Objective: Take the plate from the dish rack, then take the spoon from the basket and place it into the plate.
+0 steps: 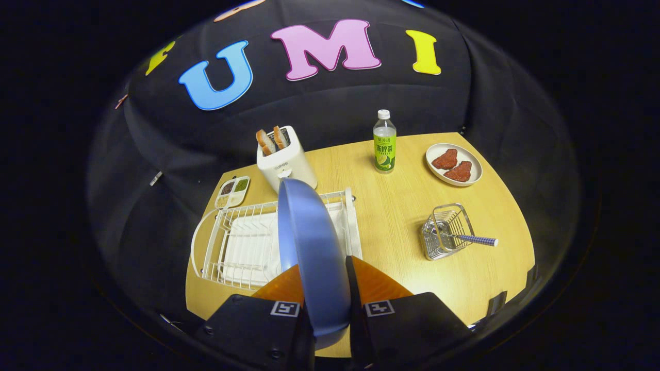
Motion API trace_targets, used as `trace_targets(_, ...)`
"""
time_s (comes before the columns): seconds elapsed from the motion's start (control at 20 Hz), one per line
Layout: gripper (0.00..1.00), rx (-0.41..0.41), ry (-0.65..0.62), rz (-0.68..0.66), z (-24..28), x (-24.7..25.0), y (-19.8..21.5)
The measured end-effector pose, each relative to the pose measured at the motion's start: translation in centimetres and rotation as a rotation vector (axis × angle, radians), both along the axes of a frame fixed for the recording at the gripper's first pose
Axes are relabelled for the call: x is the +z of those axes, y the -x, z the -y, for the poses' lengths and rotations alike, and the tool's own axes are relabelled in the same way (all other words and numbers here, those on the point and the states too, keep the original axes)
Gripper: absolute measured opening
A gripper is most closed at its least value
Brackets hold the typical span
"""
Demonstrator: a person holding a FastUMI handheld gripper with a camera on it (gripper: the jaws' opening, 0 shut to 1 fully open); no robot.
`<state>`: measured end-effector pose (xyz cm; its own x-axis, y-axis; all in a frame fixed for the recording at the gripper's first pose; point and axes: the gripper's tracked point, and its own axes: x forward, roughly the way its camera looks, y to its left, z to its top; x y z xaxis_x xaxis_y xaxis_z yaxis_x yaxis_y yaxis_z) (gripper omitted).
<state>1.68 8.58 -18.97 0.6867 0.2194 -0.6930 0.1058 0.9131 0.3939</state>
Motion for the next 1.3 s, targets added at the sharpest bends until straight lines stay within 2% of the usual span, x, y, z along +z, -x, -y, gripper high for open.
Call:
trace_targets(0.35,0.31,0.070,-0.070,-0.053,0.5,-1.9,7.4)
trace_targets(0.7,0.31,0.099,-0.124,-0.188,-0.5,-6.1,14.2)
trace_targets(1.1,0.31,0.057,-0.158,-0.298,-2.0,-13.6,15.3)
trace_targets(1.3,0.31,0.029,-0.214,-0.303,-3.0,-14.9,14.5)
